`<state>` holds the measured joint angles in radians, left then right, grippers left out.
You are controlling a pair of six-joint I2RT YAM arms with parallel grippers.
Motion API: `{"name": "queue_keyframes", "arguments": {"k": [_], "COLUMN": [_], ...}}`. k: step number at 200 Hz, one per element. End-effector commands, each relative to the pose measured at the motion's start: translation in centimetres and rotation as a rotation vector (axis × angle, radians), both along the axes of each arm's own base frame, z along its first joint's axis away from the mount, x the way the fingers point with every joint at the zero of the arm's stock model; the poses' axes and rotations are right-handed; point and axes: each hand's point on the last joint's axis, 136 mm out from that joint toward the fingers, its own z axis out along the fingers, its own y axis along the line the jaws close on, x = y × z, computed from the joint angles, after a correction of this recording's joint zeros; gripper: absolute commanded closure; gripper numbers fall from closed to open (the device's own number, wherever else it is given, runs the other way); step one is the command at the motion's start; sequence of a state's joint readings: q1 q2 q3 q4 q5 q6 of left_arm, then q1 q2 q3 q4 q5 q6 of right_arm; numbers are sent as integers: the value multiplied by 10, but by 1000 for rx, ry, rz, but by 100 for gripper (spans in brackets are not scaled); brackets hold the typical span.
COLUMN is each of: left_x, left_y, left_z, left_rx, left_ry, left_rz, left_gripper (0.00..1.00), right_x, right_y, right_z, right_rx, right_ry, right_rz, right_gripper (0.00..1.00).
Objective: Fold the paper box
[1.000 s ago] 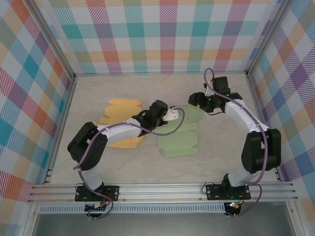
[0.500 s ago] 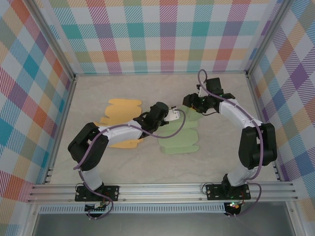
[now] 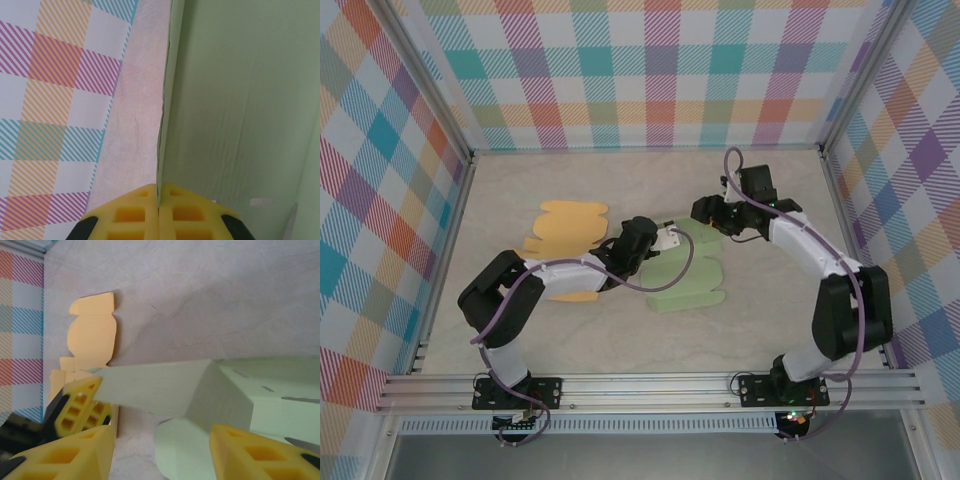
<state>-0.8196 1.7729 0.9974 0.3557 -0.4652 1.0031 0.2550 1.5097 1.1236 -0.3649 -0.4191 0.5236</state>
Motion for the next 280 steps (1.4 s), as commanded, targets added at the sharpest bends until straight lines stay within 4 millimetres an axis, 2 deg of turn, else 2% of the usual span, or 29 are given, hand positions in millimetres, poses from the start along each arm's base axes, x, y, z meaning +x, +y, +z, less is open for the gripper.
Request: {"name": "queue_keyframes", "arguments": {"k": [1, 16, 35, 63, 84, 107, 158, 230, 280], "left_x": [-9, -11, -12, -12, -11, -11, -10, -7, -6], "left_y": [-6, -5, -5, -5, -5, -6, -6, -9, -10], "left_z": [28, 29, 33, 34, 34, 35, 35, 32, 31], "left_rx": [-63, -75, -83, -88, -89, -91, -90, -88, -91], "left_ry": [-62, -63, -71, -75, -77, -79, -75, -70, -68], "left_rz": [-35, -40, -41, -41, -39, -43, -43, -40, -36], "left_gripper": [100, 100, 100, 100, 100, 100, 100, 100, 100], "right_x": [-15, -23, -32, -44, -49, -44, -19, 3, 7], "right_y": [-11, -22, -40, -64, -70, -70, -66, -47, -48], "right_z": [15, 14, 0, -30, -54, -69, -87, -86, -96], "right_rx": [-5, -7, -25, 10, 10, -1, 3, 99, 78], "right_ry": [-59, -70, -53, -5, 28, 40, 60, -2, 13], "right_rz": [-9, -39, -106, -207, -237, -230, -225, -157, -155], "right_gripper": [45, 44, 44, 44, 44, 44, 44, 46, 46]}}
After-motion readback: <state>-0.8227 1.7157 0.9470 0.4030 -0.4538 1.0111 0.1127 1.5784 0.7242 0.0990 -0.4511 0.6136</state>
